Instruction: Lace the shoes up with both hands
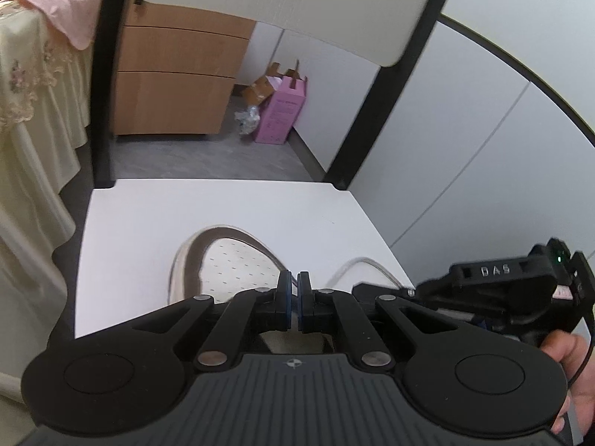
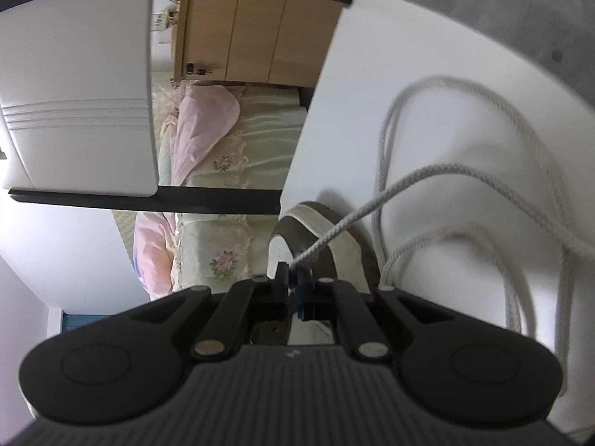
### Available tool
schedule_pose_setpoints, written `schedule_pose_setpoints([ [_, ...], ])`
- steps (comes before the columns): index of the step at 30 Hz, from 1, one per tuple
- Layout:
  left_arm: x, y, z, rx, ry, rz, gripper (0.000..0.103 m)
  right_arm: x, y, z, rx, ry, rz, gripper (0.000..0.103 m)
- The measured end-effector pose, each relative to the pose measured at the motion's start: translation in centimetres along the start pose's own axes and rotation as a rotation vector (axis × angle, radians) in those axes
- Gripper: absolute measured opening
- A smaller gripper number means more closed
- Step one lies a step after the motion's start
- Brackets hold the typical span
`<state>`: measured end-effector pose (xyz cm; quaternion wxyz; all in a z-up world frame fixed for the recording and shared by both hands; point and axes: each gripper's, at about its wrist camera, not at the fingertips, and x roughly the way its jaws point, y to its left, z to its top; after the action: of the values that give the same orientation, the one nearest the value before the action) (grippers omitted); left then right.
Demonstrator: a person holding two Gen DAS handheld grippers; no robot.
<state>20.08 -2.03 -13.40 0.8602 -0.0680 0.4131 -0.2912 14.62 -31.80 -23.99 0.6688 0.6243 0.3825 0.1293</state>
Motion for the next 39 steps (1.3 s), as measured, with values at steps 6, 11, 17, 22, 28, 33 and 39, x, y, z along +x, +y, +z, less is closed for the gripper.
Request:
schedule_pose_setpoints([
  [6, 0.0, -0.3, -0.1, 0.019, 0.000, -0.014, 0.003, -0.2, 0.1, -0.1, 0.012, -0.002, 0.021, 0.005],
  [11, 0.3, 0.0, -0.3, 0.014, -0.003, -0.042, 0.003, -0.3, 0.1, 0.0, 0.010, -0.009, 0.014, 0.005],
  [17, 0.4, 0.2, -0.2, 0.003, -0.002, -0.047, 0.003, -0.2, -0.2, -0.1, 0.033, 0.002, 0.033, 0.005],
  [22, 0.6, 0.4, -0.1, -0.014, 0.004, -0.049, 0.003, -0.1, -0.3, -0.1, 0.032, 0.002, 0.029, 0.005],
  [28, 0.5, 0.3, -0.1, -0.018, 0.003, -0.048, 0.003, -0.1, -0.5, -0.2, 0.042, 0.003, 0.036, 0.005],
  [33, 0.6, 0.2, -0.1, -0.017, 0.001, -0.046, 0.003, 0.0, -0.3, -0.3, 0.033, 0.002, 0.048, 0.005],
  [39, 0.6, 0.2, -0.2, -0.020, 0.000, -0.047, 0.003, 0.2, 0.4, -0.8, -0.034, 0.017, 0.021, 0.005],
])
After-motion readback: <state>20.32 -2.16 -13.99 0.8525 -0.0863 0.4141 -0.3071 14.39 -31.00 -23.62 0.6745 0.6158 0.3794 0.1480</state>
